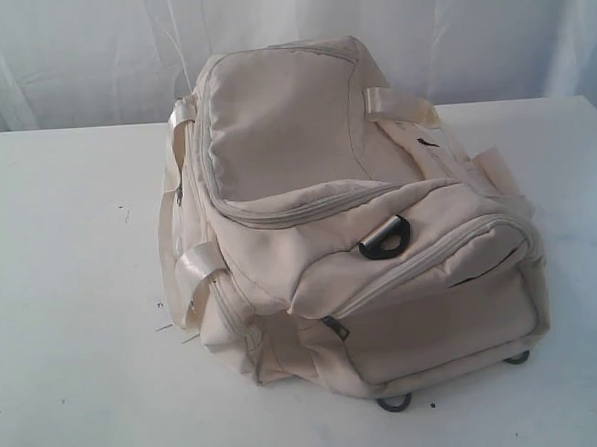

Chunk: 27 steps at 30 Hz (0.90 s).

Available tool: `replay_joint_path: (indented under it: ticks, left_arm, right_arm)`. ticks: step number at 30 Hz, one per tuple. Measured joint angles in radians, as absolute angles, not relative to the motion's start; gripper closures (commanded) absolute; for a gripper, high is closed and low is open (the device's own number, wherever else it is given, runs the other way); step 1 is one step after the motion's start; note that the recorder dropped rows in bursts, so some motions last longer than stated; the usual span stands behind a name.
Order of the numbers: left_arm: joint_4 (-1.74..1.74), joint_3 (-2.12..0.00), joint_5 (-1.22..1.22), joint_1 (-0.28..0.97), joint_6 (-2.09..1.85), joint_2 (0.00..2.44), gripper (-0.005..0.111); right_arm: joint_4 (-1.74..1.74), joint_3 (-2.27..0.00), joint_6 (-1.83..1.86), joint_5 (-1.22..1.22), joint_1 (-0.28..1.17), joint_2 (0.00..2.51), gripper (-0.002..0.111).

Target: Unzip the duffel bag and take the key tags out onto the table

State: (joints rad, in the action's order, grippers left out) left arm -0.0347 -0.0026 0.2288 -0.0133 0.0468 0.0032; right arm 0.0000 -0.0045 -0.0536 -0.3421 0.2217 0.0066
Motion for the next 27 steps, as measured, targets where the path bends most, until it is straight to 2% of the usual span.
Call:
replay_joint_path:
  ticks: [9,16,27]
  left_arm:
    - [-0.035,-0.003,0.157,-0.013,0.047,0.003,0.107]
    - [-0.035,-0.003,-0.084,-0.013,0.047,0.003,0.107]
    - [-0.035,-0.003,-0.277,-0.013,0.047,0.003,0.107]
  right_arm:
    - [0.000,-0.005,-0.054,-0.331,0.222,0.007,0.108]
    - [0.000,-0.005,-0.054,-0.052,0.222,0.007,0.108]
    - [0.000,-0.005,-0.054,0.102,0.222,0.007,0.108]
